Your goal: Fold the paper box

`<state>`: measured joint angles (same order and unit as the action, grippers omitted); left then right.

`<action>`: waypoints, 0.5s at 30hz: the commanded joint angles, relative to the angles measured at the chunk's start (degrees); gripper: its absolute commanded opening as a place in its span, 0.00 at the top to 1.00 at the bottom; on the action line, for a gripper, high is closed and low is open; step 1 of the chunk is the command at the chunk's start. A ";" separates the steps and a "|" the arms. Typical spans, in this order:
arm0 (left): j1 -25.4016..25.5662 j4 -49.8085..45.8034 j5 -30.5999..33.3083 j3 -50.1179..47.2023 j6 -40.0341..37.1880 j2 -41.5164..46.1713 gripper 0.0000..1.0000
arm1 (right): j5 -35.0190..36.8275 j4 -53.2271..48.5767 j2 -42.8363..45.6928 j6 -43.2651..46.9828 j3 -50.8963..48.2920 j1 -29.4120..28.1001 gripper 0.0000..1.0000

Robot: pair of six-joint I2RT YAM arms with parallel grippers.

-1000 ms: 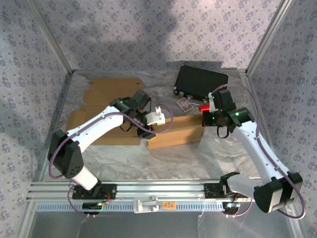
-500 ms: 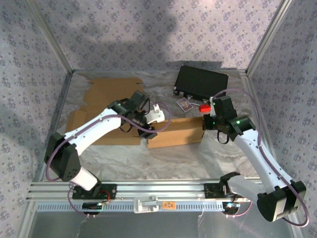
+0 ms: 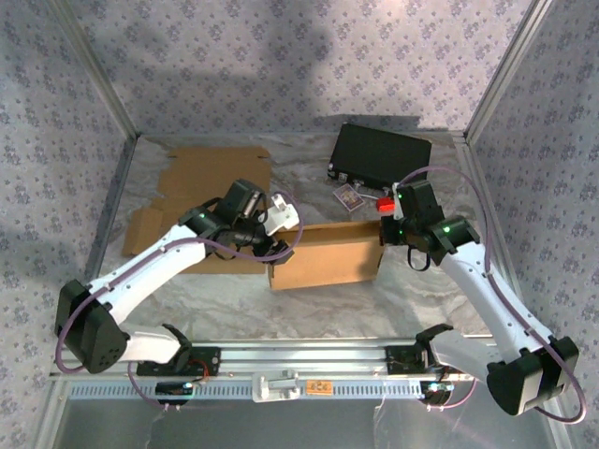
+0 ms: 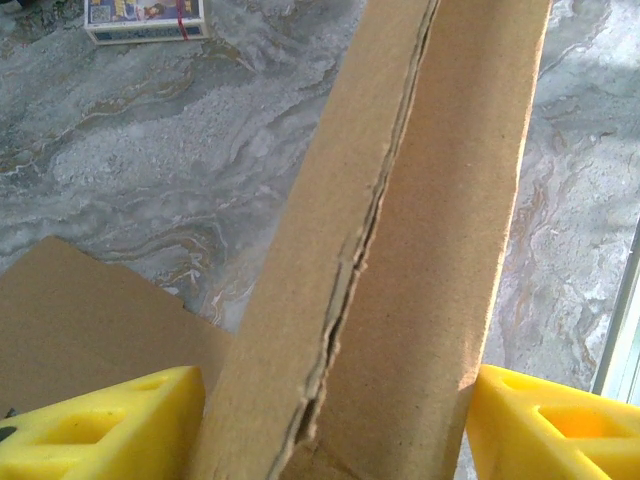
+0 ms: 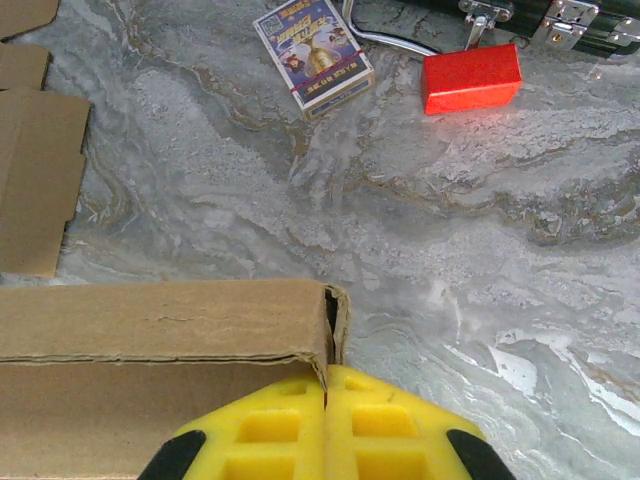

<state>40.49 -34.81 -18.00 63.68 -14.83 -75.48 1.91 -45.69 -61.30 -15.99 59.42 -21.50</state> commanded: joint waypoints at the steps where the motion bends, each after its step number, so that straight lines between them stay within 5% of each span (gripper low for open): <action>1: -0.15 0.88 1.14 0.23 0.78 -0.81 0.34 | 3.14 -2.92 0.77 -1.63 1.89 -0.39 1.00; 12: 5.49 5.10 9.76 4.69 -2.97 -10.21 0.37 | 7.10 -3.75 4.87 -3.05 -1.22 0.26 1.00; 15: 5.99 4.73 9.91 5.53 -3.10 -10.66 0.28 | 7.14 -3.16 6.00 -3.74 -2.53 0.50 1.00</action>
<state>46.28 -31.24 -11.44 67.51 -18.20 -85.27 8.47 -47.81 -56.80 -18.17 58.08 -20.99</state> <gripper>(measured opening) 0.691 0.052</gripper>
